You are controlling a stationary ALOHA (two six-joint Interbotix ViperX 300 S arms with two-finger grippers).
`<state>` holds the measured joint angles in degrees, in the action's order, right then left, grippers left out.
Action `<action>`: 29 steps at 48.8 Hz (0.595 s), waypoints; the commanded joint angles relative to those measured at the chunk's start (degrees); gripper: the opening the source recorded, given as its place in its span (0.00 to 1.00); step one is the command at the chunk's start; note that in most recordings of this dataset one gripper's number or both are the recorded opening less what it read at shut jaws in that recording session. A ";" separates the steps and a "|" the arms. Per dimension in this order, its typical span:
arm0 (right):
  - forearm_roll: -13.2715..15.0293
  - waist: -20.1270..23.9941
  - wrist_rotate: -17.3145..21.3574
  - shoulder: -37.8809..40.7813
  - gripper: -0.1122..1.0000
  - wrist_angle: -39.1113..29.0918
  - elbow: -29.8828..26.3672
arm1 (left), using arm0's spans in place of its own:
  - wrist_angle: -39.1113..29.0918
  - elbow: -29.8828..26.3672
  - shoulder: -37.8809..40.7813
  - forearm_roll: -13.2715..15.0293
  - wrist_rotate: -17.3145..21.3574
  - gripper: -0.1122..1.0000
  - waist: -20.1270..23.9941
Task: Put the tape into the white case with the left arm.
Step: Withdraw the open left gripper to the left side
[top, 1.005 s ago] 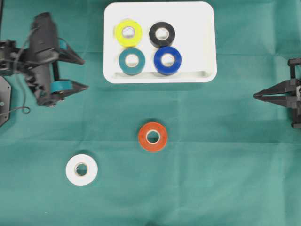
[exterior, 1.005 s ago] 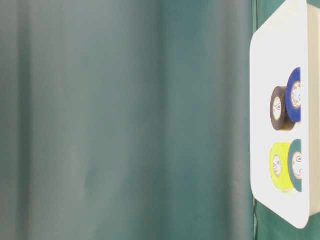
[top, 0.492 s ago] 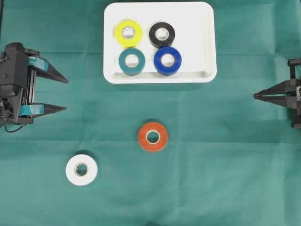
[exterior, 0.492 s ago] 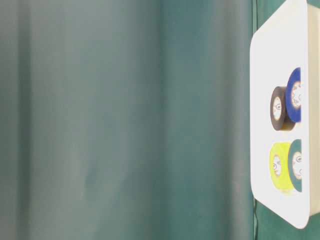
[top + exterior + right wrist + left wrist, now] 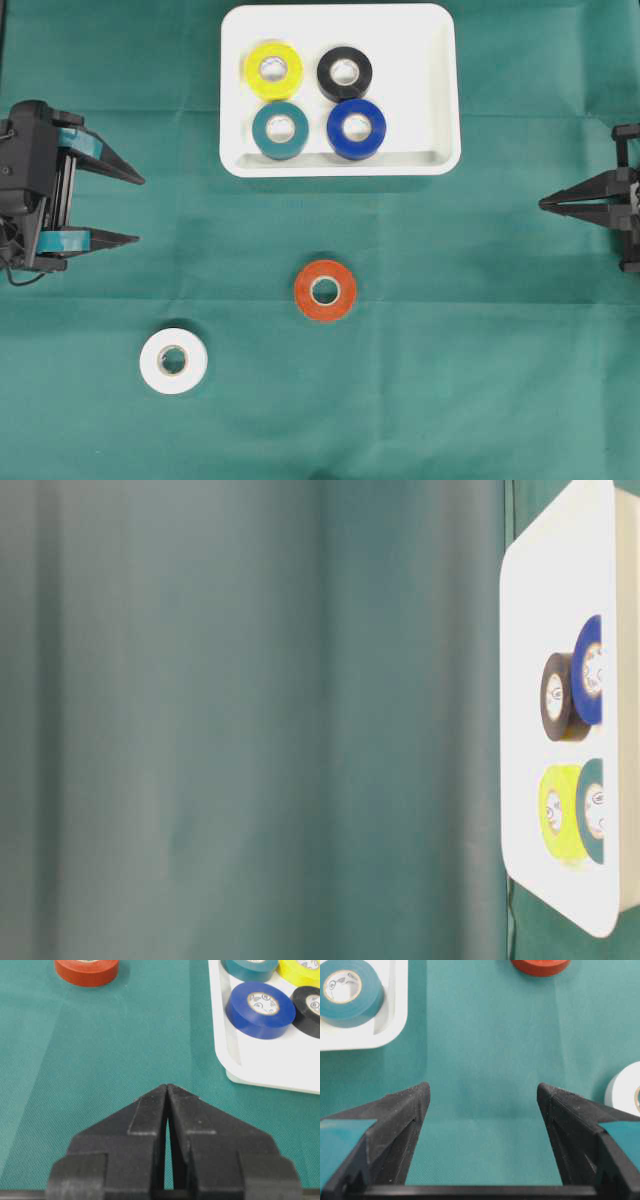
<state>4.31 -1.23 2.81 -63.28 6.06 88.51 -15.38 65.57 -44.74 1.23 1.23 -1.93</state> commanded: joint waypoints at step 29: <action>0.00 -0.09 0.09 0.26 0.02 0.44 -0.62 | 0.44 -5.27 8.88 0.09 0.09 0.88 -2.90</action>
<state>4.22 -1.23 2.90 -63.28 6.06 88.51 -15.38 63.11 -37.71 1.23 1.23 -4.13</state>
